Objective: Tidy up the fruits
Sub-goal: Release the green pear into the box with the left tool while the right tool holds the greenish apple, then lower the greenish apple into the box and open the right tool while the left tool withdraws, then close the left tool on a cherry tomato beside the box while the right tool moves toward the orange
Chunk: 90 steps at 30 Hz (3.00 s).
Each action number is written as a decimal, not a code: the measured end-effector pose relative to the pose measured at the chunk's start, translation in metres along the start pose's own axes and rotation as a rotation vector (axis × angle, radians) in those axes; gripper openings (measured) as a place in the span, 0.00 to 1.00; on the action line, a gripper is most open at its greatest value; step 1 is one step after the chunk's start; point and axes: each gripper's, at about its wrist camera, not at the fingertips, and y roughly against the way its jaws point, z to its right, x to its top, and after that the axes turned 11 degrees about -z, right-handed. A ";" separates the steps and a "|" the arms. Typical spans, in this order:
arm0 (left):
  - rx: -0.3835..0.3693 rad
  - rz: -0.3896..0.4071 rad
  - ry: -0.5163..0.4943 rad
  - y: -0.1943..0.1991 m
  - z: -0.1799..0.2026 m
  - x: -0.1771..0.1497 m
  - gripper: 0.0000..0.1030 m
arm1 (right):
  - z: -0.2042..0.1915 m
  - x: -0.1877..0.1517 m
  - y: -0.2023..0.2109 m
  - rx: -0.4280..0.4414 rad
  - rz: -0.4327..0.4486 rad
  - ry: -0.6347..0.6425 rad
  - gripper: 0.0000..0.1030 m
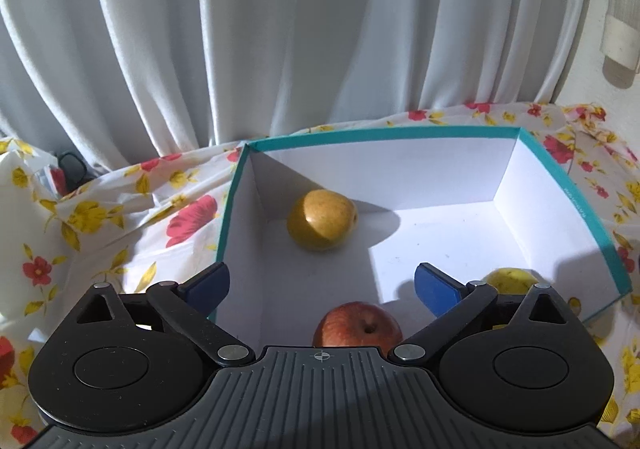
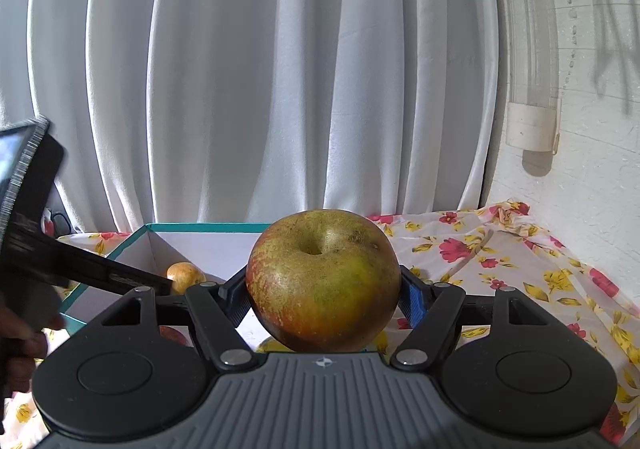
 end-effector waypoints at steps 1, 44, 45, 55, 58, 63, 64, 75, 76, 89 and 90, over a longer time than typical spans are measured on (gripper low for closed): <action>-0.004 0.006 0.004 0.007 -0.002 -0.003 0.99 | 0.001 0.000 0.000 -0.001 0.000 -0.002 0.70; -0.011 -0.098 0.122 0.040 -0.038 -0.069 1.00 | -0.017 -0.001 -0.056 0.078 -0.102 0.115 0.70; -0.010 -0.102 0.120 0.039 -0.038 -0.069 1.00 | -0.017 0.000 -0.058 0.078 -0.107 0.116 0.70; -0.012 -0.115 0.099 0.033 -0.034 -0.070 1.00 | -0.022 0.001 -0.096 0.045 -0.206 0.151 0.70; -0.012 -0.120 0.089 0.031 -0.033 -0.070 1.00 | -0.024 0.003 -0.102 0.046 -0.227 0.156 0.70; -0.008 -0.129 0.072 0.029 -0.030 -0.072 1.00 | -0.026 0.006 -0.112 0.044 -0.253 0.163 0.70; -0.006 -0.130 0.071 0.029 -0.031 -0.072 1.00 | -0.027 0.006 -0.112 0.040 -0.251 0.168 0.70; 0.008 -0.137 0.076 0.027 -0.034 -0.079 1.00 | -0.008 0.017 -0.077 0.005 -0.106 0.129 0.84; 0.009 -0.137 0.073 0.027 -0.035 -0.080 1.00 | -0.005 0.017 -0.067 0.005 -0.074 0.120 0.86; -0.006 -0.076 0.001 0.029 -0.030 -0.101 1.00 | 0.016 -0.001 0.029 0.007 0.160 0.072 1.00; -0.007 -0.065 -0.015 0.029 -0.027 -0.104 1.00 | 0.012 -0.004 0.033 0.000 0.175 0.083 1.00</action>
